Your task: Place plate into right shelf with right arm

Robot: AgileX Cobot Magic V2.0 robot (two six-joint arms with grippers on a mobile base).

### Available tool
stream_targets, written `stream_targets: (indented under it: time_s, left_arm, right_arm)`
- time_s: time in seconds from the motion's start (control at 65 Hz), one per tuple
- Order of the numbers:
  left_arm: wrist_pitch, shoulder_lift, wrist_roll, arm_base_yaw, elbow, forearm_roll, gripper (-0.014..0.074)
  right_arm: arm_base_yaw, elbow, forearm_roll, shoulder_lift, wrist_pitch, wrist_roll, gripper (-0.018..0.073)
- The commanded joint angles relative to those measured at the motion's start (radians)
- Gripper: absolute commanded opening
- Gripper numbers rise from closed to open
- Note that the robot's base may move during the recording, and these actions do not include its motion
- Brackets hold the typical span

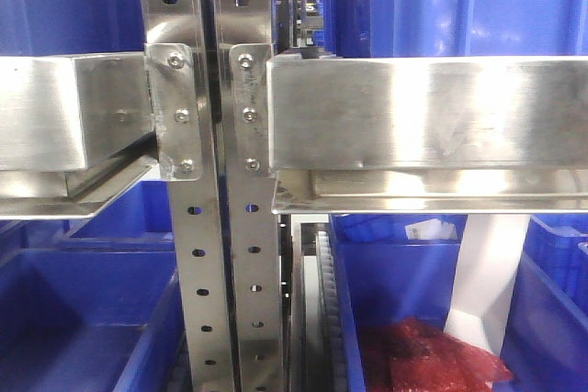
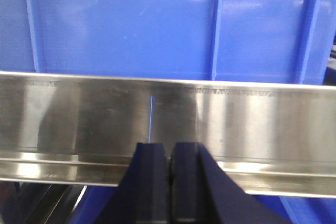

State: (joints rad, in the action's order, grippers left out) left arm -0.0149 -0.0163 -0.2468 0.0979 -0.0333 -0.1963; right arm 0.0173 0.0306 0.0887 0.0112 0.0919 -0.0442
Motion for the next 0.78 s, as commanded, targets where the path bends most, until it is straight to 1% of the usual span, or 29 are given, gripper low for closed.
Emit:
stream_targets:
  time_s: [0.0, 0.769]
  left_arm:
    - [0.082, -0.011, 0.002, 0.001, -0.008, -0.002, -0.0047]
    - [0.082, -0.011, 0.002, 0.001, -0.008, -0.002, -0.0047]
  right_arm:
    - [-0.001, -0.009, -0.011, 0.012, -0.077, -0.012, 0.0055]
    - [-0.001, -0.009, -0.011, 0.012, -0.077, -0.012, 0.0055]
